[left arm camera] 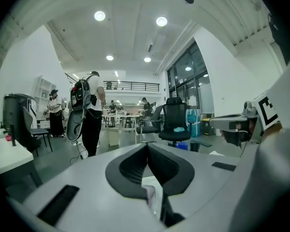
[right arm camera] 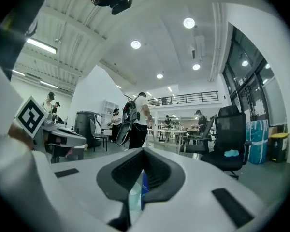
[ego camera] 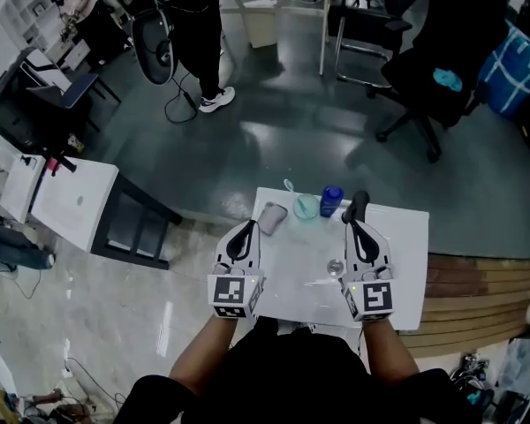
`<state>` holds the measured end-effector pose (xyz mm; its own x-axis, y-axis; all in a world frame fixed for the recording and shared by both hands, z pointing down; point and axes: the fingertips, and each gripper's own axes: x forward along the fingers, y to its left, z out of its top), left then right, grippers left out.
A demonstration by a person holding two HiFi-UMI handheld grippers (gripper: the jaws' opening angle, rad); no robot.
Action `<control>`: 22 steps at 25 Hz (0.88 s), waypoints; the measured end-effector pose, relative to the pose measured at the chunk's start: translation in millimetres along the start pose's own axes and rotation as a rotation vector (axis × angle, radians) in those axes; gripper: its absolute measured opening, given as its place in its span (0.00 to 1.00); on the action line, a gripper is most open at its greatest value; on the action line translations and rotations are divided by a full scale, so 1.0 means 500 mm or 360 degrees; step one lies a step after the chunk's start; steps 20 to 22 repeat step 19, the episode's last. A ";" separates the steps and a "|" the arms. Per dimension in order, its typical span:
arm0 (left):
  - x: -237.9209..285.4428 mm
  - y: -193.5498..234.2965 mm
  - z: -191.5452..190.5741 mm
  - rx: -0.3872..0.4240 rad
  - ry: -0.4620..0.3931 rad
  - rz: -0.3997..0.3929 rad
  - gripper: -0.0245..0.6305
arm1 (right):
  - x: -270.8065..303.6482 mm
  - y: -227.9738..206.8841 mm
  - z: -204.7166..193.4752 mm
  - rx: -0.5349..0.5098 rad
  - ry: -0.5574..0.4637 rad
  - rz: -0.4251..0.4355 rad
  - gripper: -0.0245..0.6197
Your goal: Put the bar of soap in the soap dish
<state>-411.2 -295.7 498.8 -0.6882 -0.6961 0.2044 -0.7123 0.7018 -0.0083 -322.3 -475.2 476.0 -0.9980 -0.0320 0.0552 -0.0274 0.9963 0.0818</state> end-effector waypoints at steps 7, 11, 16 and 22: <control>-0.001 0.017 -0.004 0.0013 0.0049 0.0037 0.07 | 0.005 0.003 0.017 0.0032 -0.0035 -0.0013 0.06; -0.002 0.021 -0.008 0.0011 0.0054 0.0036 0.07 | 0.006 0.009 0.017 0.0026 -0.0030 -0.0010 0.06; -0.001 0.020 -0.007 0.0012 0.0053 0.0034 0.07 | 0.005 0.014 0.016 0.0020 -0.0028 -0.0014 0.06; 0.003 0.022 -0.006 0.0013 0.0062 0.0060 0.07 | 0.007 0.011 0.015 0.0018 -0.0025 -0.0017 0.06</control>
